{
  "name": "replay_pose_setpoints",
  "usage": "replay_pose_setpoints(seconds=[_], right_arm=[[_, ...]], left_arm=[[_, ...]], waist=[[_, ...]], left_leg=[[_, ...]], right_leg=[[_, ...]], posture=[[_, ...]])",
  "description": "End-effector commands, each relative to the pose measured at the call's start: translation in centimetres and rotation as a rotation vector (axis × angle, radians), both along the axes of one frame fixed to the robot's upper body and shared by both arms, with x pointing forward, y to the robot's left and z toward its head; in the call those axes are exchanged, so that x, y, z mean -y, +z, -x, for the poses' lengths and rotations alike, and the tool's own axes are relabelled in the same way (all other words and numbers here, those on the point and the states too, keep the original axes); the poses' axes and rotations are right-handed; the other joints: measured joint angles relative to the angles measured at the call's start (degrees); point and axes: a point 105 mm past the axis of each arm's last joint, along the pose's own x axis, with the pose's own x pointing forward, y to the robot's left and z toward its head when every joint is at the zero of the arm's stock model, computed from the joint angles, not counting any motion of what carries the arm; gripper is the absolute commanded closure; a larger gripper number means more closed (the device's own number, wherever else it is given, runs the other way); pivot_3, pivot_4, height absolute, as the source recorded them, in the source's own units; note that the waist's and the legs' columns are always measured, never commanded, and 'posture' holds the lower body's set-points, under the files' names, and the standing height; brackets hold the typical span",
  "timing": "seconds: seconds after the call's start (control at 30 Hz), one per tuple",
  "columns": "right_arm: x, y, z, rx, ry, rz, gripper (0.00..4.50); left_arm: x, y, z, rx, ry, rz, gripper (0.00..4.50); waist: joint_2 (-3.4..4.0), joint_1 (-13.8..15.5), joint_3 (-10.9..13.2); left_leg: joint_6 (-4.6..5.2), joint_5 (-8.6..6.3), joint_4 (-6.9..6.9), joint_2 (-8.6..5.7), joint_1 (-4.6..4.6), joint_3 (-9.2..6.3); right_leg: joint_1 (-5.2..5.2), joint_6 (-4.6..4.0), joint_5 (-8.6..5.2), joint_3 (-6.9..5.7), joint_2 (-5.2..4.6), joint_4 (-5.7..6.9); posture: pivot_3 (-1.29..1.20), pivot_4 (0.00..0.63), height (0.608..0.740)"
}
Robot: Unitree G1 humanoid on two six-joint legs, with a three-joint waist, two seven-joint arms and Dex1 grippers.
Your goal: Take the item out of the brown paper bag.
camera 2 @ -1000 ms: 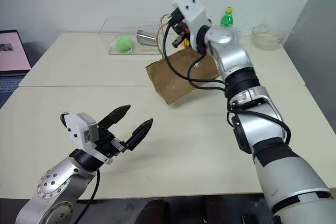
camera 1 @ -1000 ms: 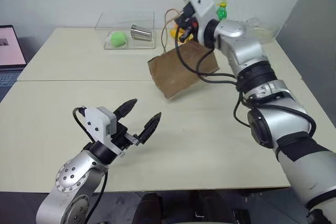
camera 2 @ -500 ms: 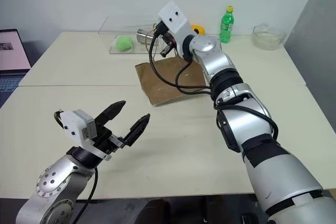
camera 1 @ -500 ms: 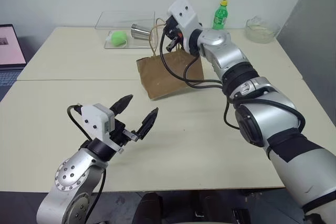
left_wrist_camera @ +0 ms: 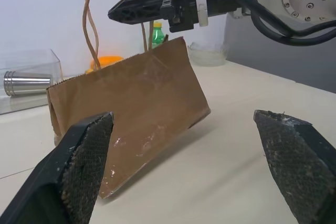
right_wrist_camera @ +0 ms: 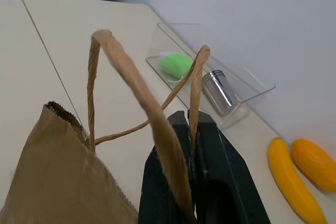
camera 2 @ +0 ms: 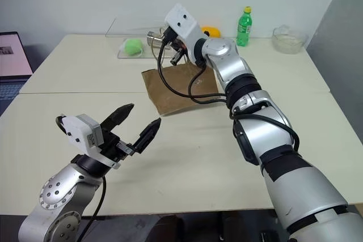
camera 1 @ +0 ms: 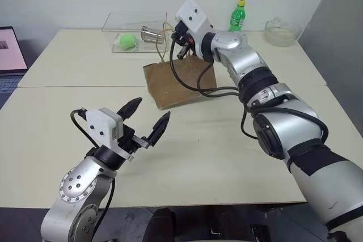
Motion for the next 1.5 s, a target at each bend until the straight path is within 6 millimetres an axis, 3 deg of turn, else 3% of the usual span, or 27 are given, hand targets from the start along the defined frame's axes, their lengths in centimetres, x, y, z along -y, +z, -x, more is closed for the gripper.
replay_pose_setpoints(seconds=[0.03, 0.33, 1.03, 1.5], right_arm=[[0.3, 2.6, 0.7, 0.071, 0.034, -0.033, 4.45], [1.6, 2.4, 1.2, 0.068, 0.049, -0.004, 4.45], [1.2, 0.9, 3.9, 0.012, 0.139, 0.034, 4.45], [2.5, -0.2, 2.0, 0.068, 0.068, 0.101, 4.45]], left_arm=[[-0.3, 1.0, 0.2, 0.046, 0.012, -0.009, 0.0], [-0.4, 1.0, 0.1, 0.046, 0.009, -0.016, 0.0], [-0.7, 0.9, -0.5, 0.052, 0.0, -0.036, 0.0], [-0.2, 1.3, -0.4, 0.061, -0.014, -0.042, 0.0]], waist=[[0.0, 0.0, 0.0], [0.0, 0.05, 0.0], [0.0, 0.04, 0.0], [0.0, 0.02, 0.0]], left_leg=[[0.0, 0.0, 0.0, 0.0, 0.0, 0.0], [0.0, 0.0, 0.0, -0.01, -0.02, -0.02], [0.0, 0.0, 0.02, -0.02, 0.01, -0.03], [0.0, 0.0, 0.02, -0.04, 0.01, -0.01]], right_leg=[[0.0, 0.0, 0.0, 0.0, 0.0, 0.0], [-0.01, 0.0, 0.0, -0.02, -0.02, 0.0], [0.0, 0.01, 0.0, -0.05, -0.01, 0.04], [0.0, 0.01, 0.0, -0.04, 0.0, 0.04]], posture=[[0.0, 0.15, 0.74], [0.0, 0.15, 0.74], [0.0, 0.15, 0.74], [0.0, 0.15, 0.74]])
